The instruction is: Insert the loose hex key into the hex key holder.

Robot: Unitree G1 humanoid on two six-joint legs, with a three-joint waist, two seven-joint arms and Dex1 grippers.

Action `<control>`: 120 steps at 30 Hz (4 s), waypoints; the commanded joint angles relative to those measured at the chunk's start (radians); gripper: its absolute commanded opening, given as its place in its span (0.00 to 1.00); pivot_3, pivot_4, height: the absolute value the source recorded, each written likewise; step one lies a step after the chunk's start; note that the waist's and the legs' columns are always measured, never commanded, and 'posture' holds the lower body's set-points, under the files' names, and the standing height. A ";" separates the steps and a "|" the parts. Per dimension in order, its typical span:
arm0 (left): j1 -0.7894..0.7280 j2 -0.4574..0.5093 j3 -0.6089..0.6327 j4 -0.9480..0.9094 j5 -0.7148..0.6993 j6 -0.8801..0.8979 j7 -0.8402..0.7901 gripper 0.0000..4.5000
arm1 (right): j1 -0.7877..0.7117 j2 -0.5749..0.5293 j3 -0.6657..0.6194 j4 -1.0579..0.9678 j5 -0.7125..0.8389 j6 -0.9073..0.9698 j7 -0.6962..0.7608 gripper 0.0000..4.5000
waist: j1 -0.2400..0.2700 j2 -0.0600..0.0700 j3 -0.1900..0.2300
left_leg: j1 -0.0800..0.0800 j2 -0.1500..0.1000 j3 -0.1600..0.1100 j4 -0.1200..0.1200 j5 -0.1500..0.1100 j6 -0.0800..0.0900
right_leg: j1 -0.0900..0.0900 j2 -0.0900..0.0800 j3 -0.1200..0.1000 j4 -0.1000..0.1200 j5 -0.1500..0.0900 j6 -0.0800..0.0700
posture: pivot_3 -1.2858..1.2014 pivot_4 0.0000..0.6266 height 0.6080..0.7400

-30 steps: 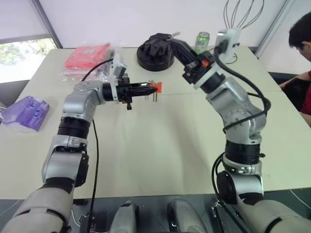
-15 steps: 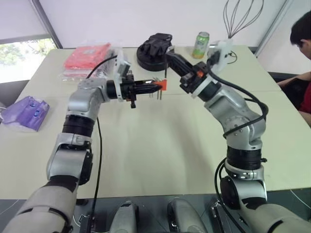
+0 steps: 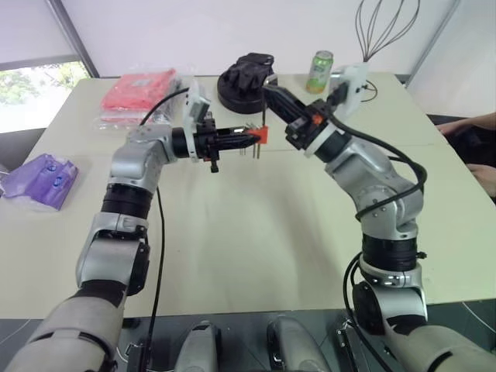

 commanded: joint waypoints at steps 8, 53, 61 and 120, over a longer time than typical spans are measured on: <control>-0.003 0.006 0.017 -0.006 0.007 -0.030 0.008 0.00 | -0.020 -0.003 -0.010 -0.032 0.004 -0.029 0.000 0.01 | 0.000 0.000 0.000 | 0.000 0.000 0.000 0.000 0.000 0.000 | 0.000 0.000 0.000 0.000 0.000 0.000 | 0.52 0.24 1.00; 0.023 0.003 0.034 -0.062 -0.015 0.014 0.018 0.00 | 0.010 -0.012 -0.010 0.021 -0.034 -0.077 0.025 0.01 | 0.000 0.000 0.000 | 0.000 0.000 0.000 0.001 0.000 0.000 | 0.000 0.000 0.000 0.001 0.000 0.000 | 0.52 0.24 1.00; 0.025 -0.009 0.045 -0.026 -0.018 0.002 0.044 0.00 | -0.018 0.010 -0.021 -0.005 0.000 -0.060 0.000 0.01 | -0.001 0.000 0.000 | 0.000 0.000 0.000 0.001 0.000 0.000 | 0.000 0.000 0.000 0.001 0.000 0.000 | 0.52 0.24 1.00; 0.046 -0.092 0.093 -0.099 -0.073 0.044 0.150 0.00 | 0.015 0.046 -0.005 -0.008 -0.001 -0.070 -0.030 0.01 | 0.000 0.000 0.000 | 0.000 0.000 0.000 0.001 0.000 -0.001 | 0.000 0.000 0.000 0.001 0.000 0.000 | 0.52 0.24 1.00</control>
